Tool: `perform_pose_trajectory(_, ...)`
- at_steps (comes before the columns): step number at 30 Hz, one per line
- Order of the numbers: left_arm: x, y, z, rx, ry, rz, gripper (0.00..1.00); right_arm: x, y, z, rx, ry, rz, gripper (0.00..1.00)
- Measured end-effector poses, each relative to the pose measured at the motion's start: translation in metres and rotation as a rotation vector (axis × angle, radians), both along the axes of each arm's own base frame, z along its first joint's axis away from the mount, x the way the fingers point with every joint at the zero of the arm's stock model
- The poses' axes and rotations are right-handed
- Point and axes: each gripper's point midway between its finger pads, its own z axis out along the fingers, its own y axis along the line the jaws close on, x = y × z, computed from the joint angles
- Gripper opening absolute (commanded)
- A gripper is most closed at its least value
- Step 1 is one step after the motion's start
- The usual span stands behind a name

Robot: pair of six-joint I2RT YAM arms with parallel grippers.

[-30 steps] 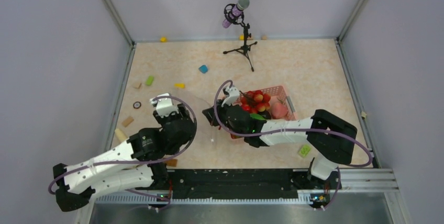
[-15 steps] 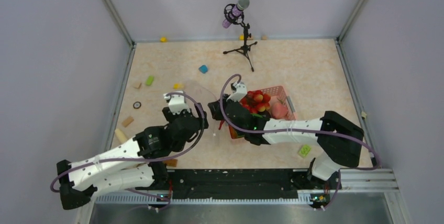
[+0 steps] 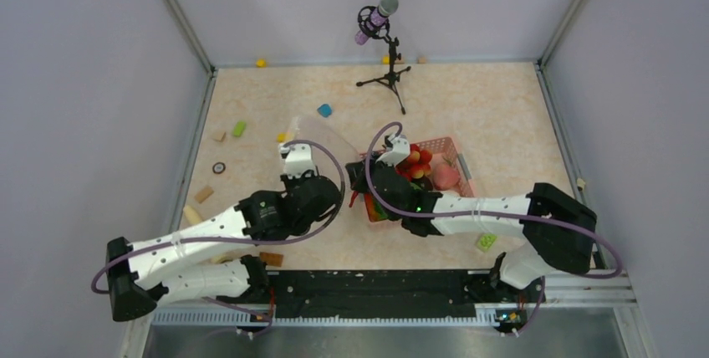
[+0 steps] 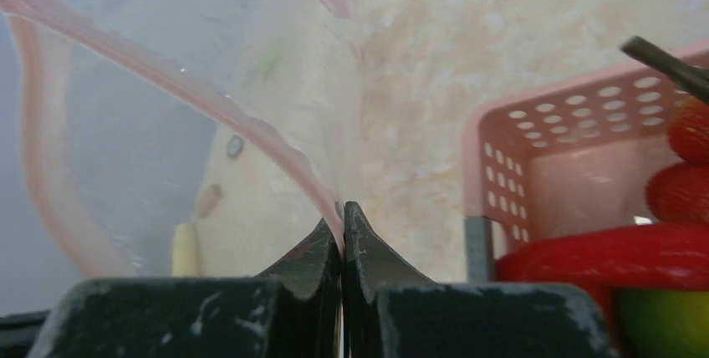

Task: Place the food in the zip-top bag and seal the zipper
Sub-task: Open the zipper of the food storage bag at the center of the board, then pick up the fake vegetable from the bin.

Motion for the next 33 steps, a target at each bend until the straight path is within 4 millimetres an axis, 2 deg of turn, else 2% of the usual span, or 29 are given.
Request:
perform_pose_trajectory(4,0.001,0.024,0.018,-0.018,-0.052,0.101,0.00,0.001,-0.026,-0.015,-0.036,0.016,-0.040,0.00)
perform_pose_trajectory(8,-0.004,0.044,0.043,-0.136,-0.119,0.157,0.00,0.004,-0.045,-0.019,-0.028,0.037,-0.066,0.00)
perform_pose_trajectory(10,-0.008,0.051,0.054,-0.216,-0.151,0.164,0.00,0.004,-0.047,-0.017,-0.014,0.039,-0.058,0.00)
perform_pose_trajectory(13,-0.014,0.058,0.061,-0.301,-0.182,0.150,0.00,-0.001,-0.037,-0.006,0.002,0.009,0.009,0.00)
perform_pose_trajectory(15,-0.016,0.061,0.058,-0.313,-0.197,0.132,0.00,-0.005,-0.031,-0.003,-0.014,-0.019,0.065,0.09)
perform_pose_trajectory(16,-0.016,0.062,0.057,-0.309,-0.200,0.125,0.00,-0.007,-0.027,-0.002,-0.025,-0.033,0.096,0.18)
perform_pose_trajectory(19,-0.015,0.063,0.056,-0.272,-0.214,0.106,0.00,-0.010,-0.017,-0.009,-0.099,-0.064,0.195,0.57)
perform_pose_trajectory(22,-0.012,0.060,0.053,-0.225,-0.212,0.093,0.00,-0.016,0.002,-0.017,-0.203,-0.094,0.351,0.87)
perform_pose_trajectory(24,-0.010,0.057,0.049,-0.190,-0.203,0.085,0.00,-0.022,0.010,-0.015,-0.242,-0.110,0.429,0.92)
perform_pose_trajectory(25,-0.010,0.056,0.046,-0.172,-0.197,0.079,0.00,-0.026,0.014,-0.011,-0.268,-0.130,0.481,0.98)
perform_pose_trajectory(28,-0.009,0.053,0.043,-0.142,-0.187,0.066,0.00,-0.036,0.020,0.007,-0.344,-0.230,0.598,0.99)
perform_pose_trajectory(30,-0.008,0.051,0.041,-0.134,-0.183,0.059,0.00,-0.042,0.014,0.015,-0.414,-0.303,0.657,0.99)
perform_pose_trajectory(33,-0.008,0.049,0.042,-0.134,-0.183,0.054,0.00,-0.053,-0.008,0.028,-0.558,-0.437,0.740,0.99)
